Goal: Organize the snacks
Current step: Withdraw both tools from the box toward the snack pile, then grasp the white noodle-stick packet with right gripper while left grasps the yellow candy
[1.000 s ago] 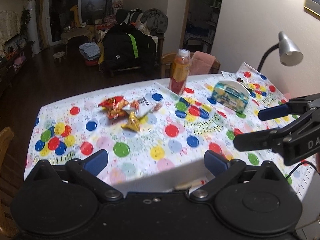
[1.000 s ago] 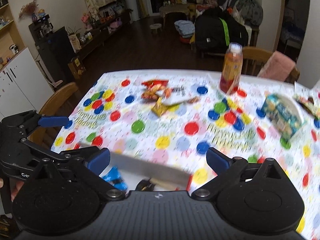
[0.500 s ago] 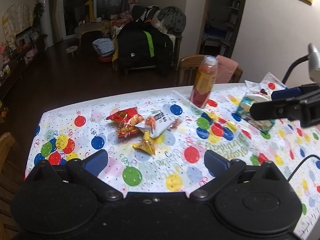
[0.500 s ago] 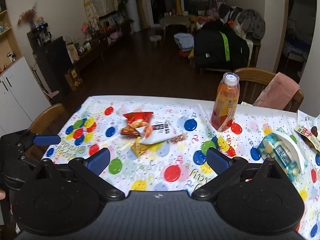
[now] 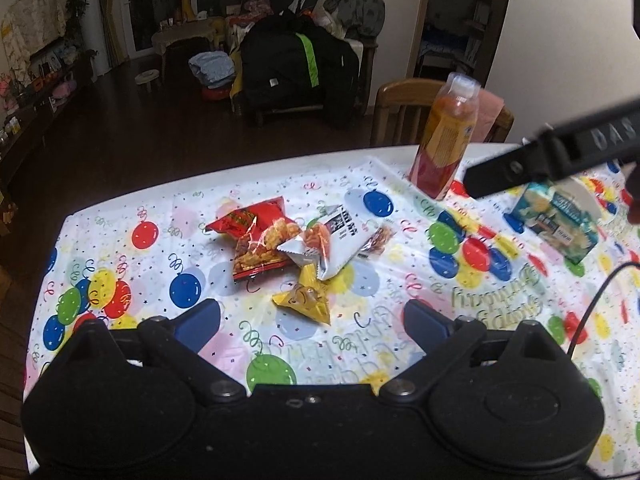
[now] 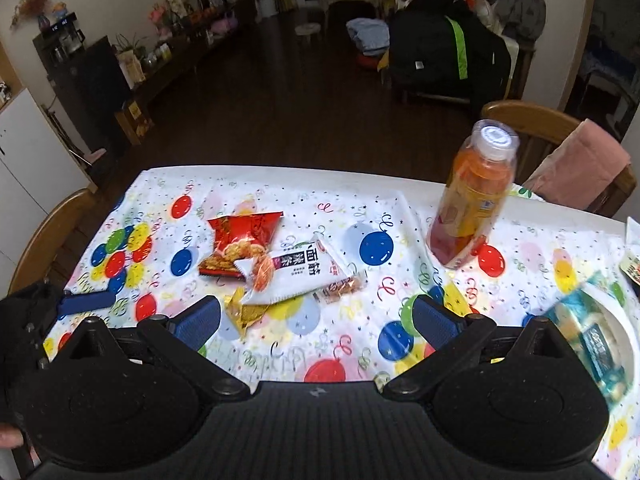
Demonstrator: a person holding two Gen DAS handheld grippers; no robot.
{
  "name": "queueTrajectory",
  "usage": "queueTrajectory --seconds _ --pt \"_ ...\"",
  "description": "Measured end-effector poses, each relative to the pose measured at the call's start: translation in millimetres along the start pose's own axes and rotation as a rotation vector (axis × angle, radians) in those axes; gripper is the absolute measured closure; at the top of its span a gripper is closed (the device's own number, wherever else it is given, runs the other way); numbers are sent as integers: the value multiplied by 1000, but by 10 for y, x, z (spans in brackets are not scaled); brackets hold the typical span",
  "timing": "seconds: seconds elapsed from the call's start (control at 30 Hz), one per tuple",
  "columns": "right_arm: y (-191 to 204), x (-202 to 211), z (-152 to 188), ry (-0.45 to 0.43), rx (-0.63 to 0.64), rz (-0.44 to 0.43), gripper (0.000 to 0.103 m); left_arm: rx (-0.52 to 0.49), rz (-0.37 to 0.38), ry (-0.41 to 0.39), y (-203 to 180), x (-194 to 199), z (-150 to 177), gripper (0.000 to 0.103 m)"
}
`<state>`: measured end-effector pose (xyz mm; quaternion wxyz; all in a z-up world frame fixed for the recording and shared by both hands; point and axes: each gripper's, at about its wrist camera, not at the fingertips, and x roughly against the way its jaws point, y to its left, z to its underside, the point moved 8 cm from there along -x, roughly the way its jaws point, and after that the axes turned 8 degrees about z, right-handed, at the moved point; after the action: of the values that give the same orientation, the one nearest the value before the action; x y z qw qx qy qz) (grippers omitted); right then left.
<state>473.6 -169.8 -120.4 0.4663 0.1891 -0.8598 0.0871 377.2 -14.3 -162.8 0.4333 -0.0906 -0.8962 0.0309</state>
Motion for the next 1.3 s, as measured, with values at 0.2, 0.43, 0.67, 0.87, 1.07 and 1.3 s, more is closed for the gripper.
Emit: queueTrajectory --seconds 0.2,0.43,0.67,0.87,1.07,1.3 --pt "-67 -491 -148 41 -46 60 0 -5 -1 45 76 -326 -25 12" --pt "-136 -1043 -258 121 -198 42 0 -38 7 83 117 -652 -7 20" --pt "-42 -1466 -223 194 -362 19 7 -42 32 143 145 -937 60 31" --pt "36 -1700 -178 247 -466 6 14 -26 46 165 199 -1089 54 39" --pt "108 -1865 -151 292 -516 -23 23 -16 66 190 189 -1217 39 45" --pt "132 -1911 -65 317 -542 -57 41 -7 77 220 198 -1316 63 54"
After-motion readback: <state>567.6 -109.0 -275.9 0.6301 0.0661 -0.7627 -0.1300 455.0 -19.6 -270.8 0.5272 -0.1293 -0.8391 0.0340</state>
